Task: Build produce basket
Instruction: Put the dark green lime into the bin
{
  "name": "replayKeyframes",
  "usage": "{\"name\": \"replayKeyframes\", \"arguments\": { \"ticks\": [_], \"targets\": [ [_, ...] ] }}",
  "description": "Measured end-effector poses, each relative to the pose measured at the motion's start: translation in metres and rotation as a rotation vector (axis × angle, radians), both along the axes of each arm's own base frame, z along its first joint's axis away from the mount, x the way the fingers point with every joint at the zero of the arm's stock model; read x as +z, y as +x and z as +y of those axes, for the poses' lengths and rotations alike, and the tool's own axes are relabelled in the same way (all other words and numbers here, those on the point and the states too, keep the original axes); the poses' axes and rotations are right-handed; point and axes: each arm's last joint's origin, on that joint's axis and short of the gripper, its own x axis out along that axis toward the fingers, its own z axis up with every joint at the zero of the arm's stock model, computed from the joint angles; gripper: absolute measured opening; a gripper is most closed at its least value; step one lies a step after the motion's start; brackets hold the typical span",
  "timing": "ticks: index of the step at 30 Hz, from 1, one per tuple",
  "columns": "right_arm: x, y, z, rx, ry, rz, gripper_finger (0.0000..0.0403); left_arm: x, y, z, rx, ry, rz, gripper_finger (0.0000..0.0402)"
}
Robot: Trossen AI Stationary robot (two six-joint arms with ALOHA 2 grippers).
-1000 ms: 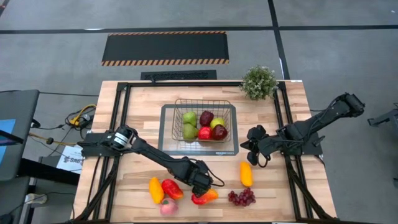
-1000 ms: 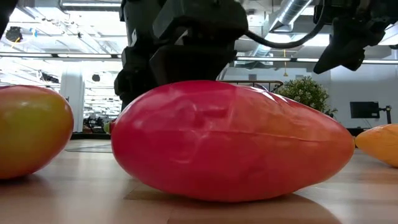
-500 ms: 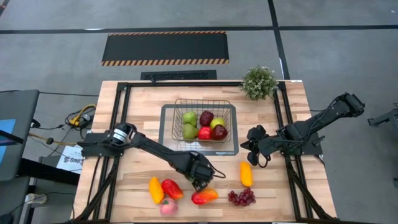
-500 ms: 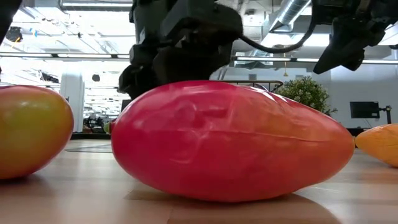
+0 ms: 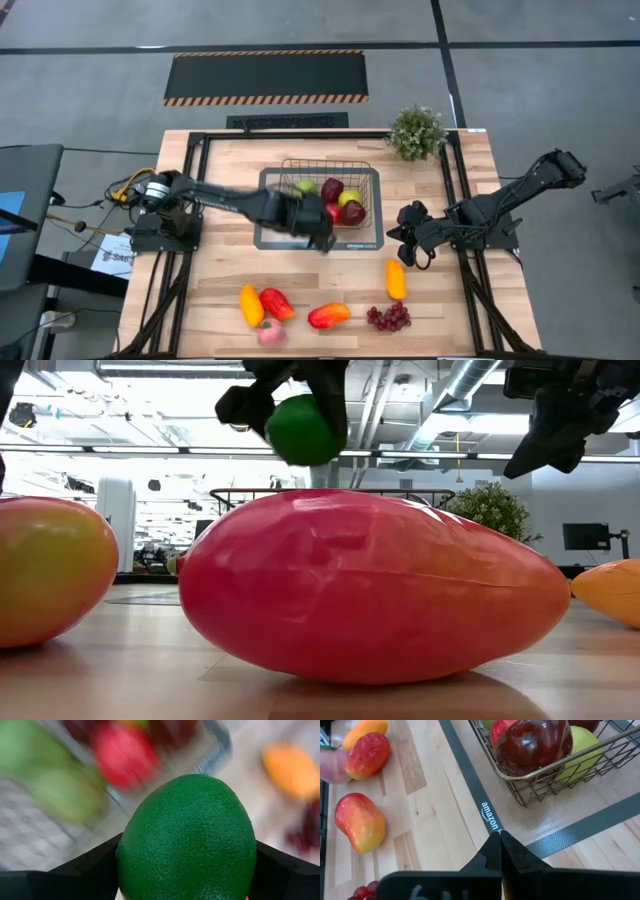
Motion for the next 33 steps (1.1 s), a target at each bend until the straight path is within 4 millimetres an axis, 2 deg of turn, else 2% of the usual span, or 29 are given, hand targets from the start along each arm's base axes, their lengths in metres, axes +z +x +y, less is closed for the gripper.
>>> {"name": "replayKeyframes", "arguments": {
  "ticks": [3, 7, 13, 15, 17, 21, 33],
  "targets": [
    [0.000, 0.000, 0.000, -0.003, -0.002, -0.003, 0.0007, 0.015, -0.004, 0.028, 0.138, 0.099, -0.065, 0.0307],
    [0.000, 0.000, 0.000, -0.005, -0.004, -0.003, 0.0007, 0.022, 0.001, 0.065, 0.259, 0.145, -0.142, 0.0307],
    [0.000, 0.000, 0.000, -0.028, 0.015, -0.003, 0.0007, 0.016, 0.027, 0.107, 0.300, 0.127, -0.295, 0.0307],
    [0.000, 0.000, 0.000, -0.030, 0.017, -0.003, 0.0007, 0.010, 0.031, 0.116, 0.318, 0.121, -0.297, 0.0307],
    [0.000, 0.000, 0.000, -0.031, 0.017, -0.001, 0.0007, 0.006, 0.041, 0.122, 0.324, 0.104, -0.353, 0.0307],
    [0.000, 0.000, 0.000, -0.032, 0.019, -0.002, 0.0007, -0.014, 0.054, 0.125, 0.312, 0.083, -0.343, 0.0307],
    [0.000, 0.000, -0.001, -0.042, 0.019, -0.005, 0.0007, -0.048, 0.075, 0.123, 0.296, 0.045, -0.346, 0.0307]
  ]
}}
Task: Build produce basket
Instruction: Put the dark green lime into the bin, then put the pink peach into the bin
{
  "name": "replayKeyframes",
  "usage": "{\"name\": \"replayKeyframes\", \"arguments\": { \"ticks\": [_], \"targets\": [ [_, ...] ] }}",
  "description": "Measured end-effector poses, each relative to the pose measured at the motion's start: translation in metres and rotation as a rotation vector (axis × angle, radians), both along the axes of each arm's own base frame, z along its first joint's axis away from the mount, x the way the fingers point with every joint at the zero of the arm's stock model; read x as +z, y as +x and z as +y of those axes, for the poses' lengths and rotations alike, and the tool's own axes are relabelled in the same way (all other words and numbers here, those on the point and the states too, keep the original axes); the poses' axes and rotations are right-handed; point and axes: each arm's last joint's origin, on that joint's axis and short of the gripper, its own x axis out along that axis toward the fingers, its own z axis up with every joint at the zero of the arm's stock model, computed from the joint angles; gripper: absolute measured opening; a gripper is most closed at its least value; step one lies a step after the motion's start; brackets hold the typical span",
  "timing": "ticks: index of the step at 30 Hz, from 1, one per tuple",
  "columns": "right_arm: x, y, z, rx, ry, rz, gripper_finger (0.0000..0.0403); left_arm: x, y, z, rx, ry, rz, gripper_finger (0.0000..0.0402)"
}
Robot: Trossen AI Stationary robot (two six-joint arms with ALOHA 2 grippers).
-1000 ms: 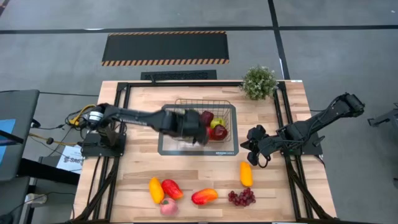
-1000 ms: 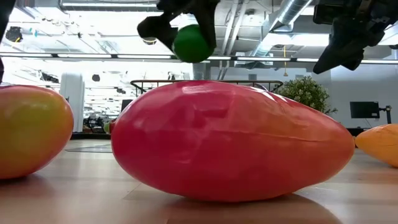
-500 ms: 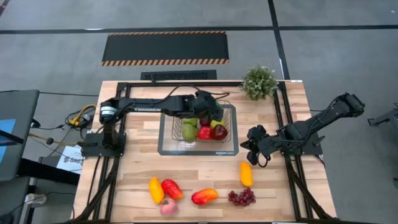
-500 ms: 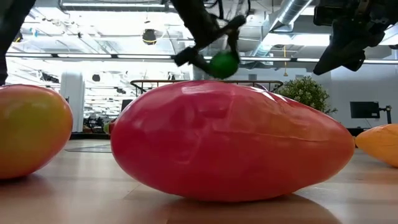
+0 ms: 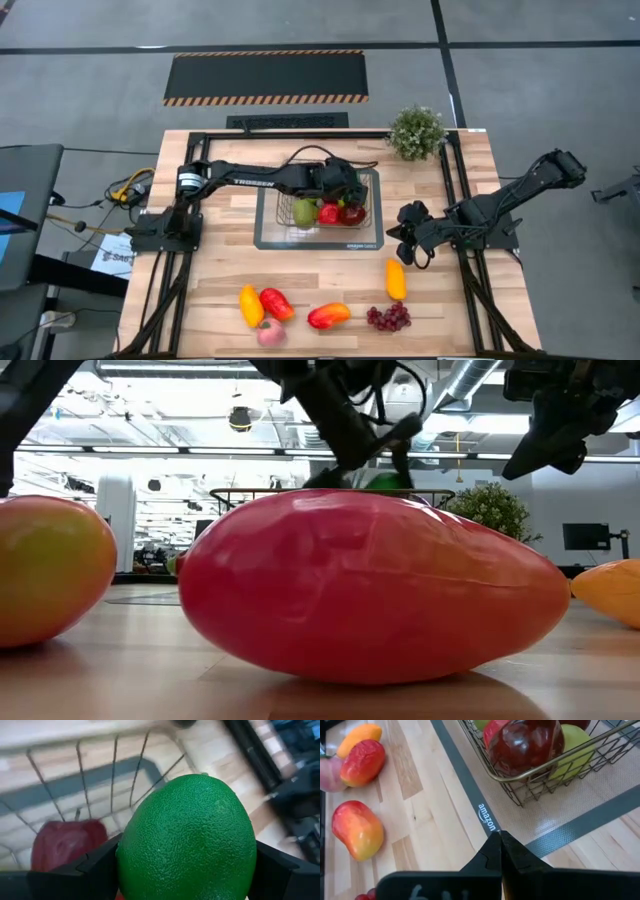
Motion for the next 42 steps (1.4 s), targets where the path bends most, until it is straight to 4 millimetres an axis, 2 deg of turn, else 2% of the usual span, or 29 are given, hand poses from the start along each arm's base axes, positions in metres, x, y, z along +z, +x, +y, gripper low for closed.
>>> {"name": "replayKeyframes", "arguments": {
  "ticks": [14, 23, 29, 35, 42],
  "targets": [
    [-0.001, -0.001, 0.000, 0.000, -0.006, 0.012, 0.0007, -0.007, 0.005, 0.004, 0.000, -0.008, -0.010, 0.0309],
    [-0.001, -0.001, -0.001, 0.005, -0.013, 0.018, 0.0007, -0.015, 0.010, 0.007, 0.012, -0.011, -0.033, 0.0370],
    [-0.001, -0.001, -0.001, 0.008, -0.016, 0.020, 0.0007, -0.014, 0.010, 0.015, 0.004, -0.037, -0.038, 0.0383],
    [-0.001, -0.001, -0.001, 0.008, -0.016, 0.019, 0.0007, 0.000, 0.009, 0.017, -0.055, -0.046, 0.004, 0.0383],
    [-0.001, -0.001, -0.001, 0.014, -0.022, 0.021, 0.0007, 0.035, 0.006, 0.016, -0.093, -0.013, 0.076, 0.0383]
  ]
}}
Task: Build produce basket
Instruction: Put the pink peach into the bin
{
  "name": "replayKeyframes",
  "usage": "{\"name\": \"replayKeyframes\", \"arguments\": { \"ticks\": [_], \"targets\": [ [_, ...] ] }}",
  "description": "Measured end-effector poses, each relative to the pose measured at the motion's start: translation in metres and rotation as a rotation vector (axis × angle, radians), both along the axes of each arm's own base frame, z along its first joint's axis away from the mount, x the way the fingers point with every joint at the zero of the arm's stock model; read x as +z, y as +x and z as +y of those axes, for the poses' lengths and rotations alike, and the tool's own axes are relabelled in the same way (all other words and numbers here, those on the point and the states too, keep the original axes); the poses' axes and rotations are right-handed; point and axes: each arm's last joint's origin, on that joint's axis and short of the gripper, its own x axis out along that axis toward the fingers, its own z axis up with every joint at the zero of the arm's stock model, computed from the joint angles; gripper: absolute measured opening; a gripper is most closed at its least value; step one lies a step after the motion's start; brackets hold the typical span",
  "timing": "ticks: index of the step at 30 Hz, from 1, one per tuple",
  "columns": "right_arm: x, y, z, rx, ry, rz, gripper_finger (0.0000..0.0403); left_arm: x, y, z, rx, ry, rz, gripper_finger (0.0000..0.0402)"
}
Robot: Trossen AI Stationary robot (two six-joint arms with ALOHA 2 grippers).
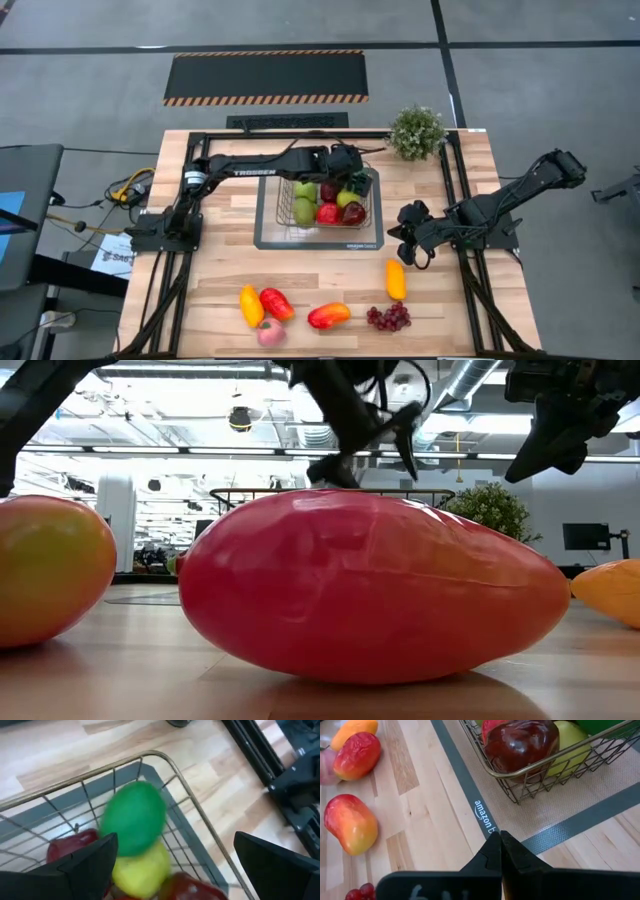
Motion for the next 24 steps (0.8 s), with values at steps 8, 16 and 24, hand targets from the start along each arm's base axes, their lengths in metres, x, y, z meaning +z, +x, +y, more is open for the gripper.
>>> {"name": "replayKeyframes", "arguments": {
  "ticks": [8, 16, 24],
  "targets": [
    [0.000, 0.000, 0.000, 0.002, -0.002, 0.000, 0.0007, 0.045, -0.009, -0.035, -0.138, 0.009, 0.080, 0.0383],
    [0.000, 0.000, 0.000, 0.019, -0.017, 0.004, 0.0007, 0.062, -0.035, -0.139, -0.363, -0.067, 0.250, 0.0383],
    [0.000, 0.000, 0.000, 0.027, -0.022, 0.005, 0.0007, 0.052, -0.078, -0.258, -0.394, -0.184, 0.328, 0.0383]
  ]
}}
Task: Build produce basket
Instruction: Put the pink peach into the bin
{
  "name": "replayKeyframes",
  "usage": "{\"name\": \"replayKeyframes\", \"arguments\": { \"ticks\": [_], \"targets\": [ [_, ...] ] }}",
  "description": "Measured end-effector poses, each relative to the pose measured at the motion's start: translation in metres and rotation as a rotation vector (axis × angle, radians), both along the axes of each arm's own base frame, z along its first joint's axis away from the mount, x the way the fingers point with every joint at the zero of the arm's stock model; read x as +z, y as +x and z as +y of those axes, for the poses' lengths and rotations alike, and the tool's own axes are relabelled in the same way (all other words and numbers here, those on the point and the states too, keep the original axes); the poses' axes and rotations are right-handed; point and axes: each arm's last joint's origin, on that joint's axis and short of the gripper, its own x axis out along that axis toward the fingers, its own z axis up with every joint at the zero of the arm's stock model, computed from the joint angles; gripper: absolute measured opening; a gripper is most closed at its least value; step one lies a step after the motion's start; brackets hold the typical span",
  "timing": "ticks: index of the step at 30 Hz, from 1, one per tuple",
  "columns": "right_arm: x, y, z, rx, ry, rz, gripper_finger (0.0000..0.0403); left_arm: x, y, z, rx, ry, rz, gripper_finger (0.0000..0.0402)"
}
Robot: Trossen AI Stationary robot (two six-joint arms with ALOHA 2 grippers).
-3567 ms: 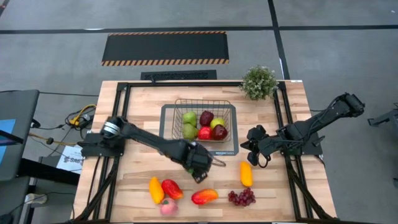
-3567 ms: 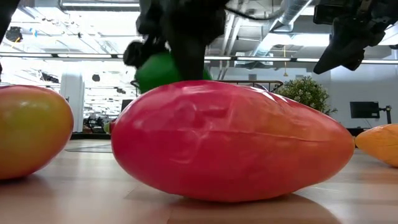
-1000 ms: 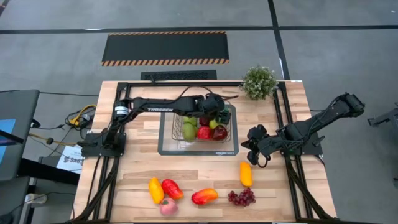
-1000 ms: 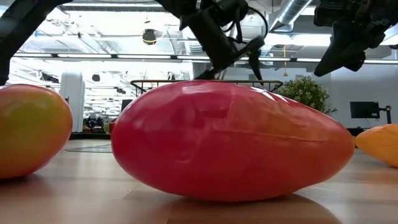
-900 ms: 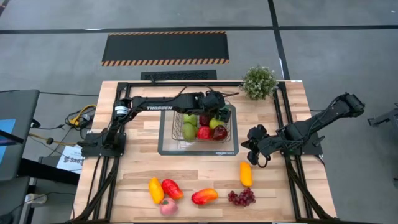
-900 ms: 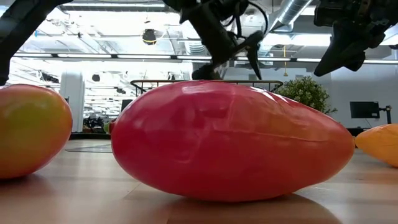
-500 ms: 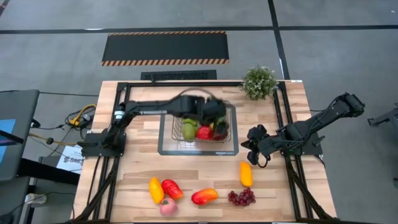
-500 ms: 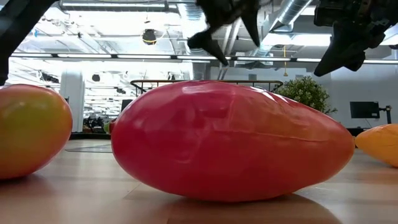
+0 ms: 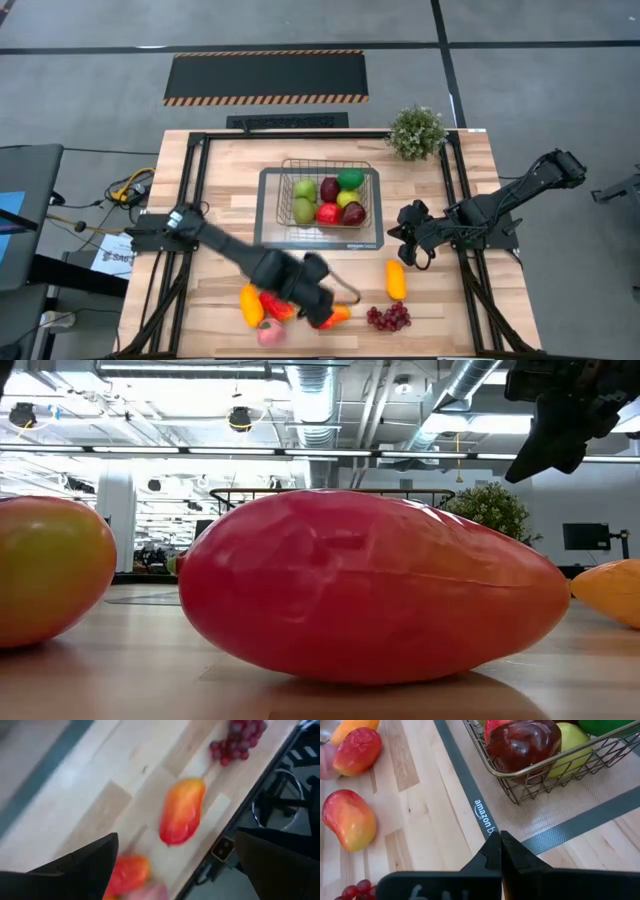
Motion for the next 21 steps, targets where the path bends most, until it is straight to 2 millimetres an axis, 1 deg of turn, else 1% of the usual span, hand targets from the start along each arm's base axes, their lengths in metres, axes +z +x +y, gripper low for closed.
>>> {"name": "replayKeyframes", "arguments": {
  "ticks": [4, 8, 11, 14, 16, 18, 21],
  "targets": [
    [0.000, 0.000, 0.000, 0.015, -0.009, 0.003, 0.0007, -0.006, -0.022, -0.038, 0.034, 0.021, 0.001, 0.0383],
    [0.000, 0.000, 0.000, 0.020, -0.008, 0.004, 0.0007, -0.012, -0.039, -0.068, -0.010, 0.054, -0.008, 0.0383],
    [0.000, 0.000, 0.001, 0.031, 0.003, 0.009, 0.0007, -0.017, -0.048, -0.084, -0.056, 0.039, 0.008, 0.0383],
    [0.000, 0.000, 0.001, 0.032, 0.005, 0.010, 0.0007, -0.023, -0.060, -0.101, -0.114, 0.013, 0.061, 0.0383],
    [0.000, 0.000, 0.001, 0.033, 0.003, 0.013, 0.0007, -0.025, -0.068, -0.111, -0.117, -0.007, 0.083, 0.0383],
    [0.000, 0.000, 0.001, 0.041, -0.005, 0.012, 0.0007, -0.028, -0.078, -0.117, -0.105, 0.008, 0.122, 0.0383],
    [0.000, 0.000, 0.001, 0.049, -0.012, 0.015, 0.0007, -0.033, -0.083, -0.124, -0.101, 0.017, 0.130, 0.0383]
  ]
}}
